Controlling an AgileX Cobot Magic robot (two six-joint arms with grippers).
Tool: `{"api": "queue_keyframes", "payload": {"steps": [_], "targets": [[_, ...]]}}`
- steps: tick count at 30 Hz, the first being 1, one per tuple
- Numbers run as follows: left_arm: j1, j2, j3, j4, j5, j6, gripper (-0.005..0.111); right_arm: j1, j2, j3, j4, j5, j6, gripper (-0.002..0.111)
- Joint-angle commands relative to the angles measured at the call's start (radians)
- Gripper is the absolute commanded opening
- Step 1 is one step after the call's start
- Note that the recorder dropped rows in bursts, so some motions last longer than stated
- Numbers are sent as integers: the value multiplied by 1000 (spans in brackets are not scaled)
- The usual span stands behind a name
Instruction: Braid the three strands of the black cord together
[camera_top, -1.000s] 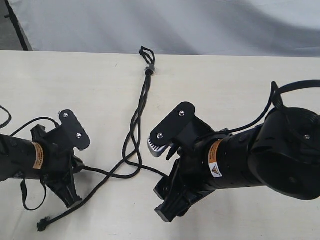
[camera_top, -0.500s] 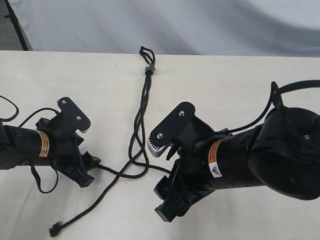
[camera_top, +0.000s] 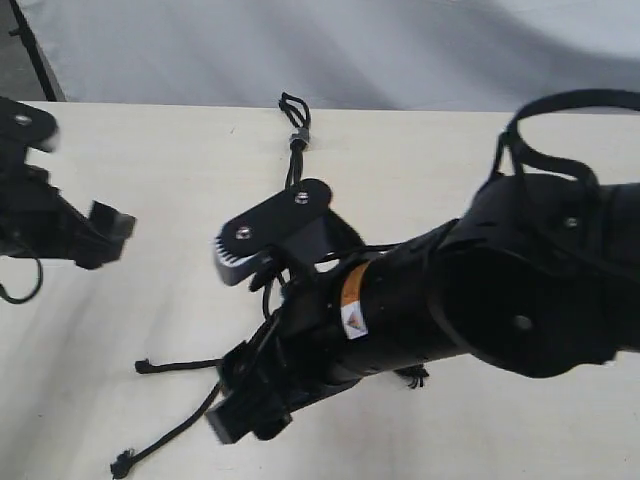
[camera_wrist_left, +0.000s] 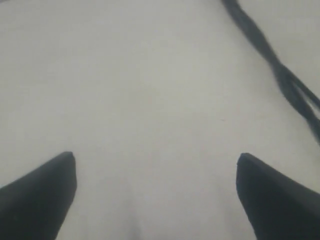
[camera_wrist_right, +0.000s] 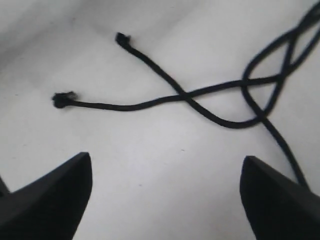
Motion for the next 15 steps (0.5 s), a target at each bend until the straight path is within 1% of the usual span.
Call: {"api": "queue_keyframes", "payload": {"steps": [1,2,3,4,5,9,12,15], "targets": [[140,-124,23,-25,120,-72,81,69,163,-145,87,120,2,76],[166,-133,46,-25,94,-72,81,85,256,-206,89,161,4,76],[170,-133,53,-25,67,-72,81,91,299,-244,89,187,18,76],[170,-133,65,-25,8,-71,81,98,370,-326,89,238,47,76],[170,-133,67,-23,-16,-71,81,98,431,-399,89,288,78,76],[170,-133,67,-23,-18,-71,81,98,560,-563,83,416,170,76],[170,-133,67,-23,-18,-71,81,98,604,-603,78,433,231,76],[170,-133,67,-23,-18,-71,81,82,625,-607,25,431,346,76]]}}
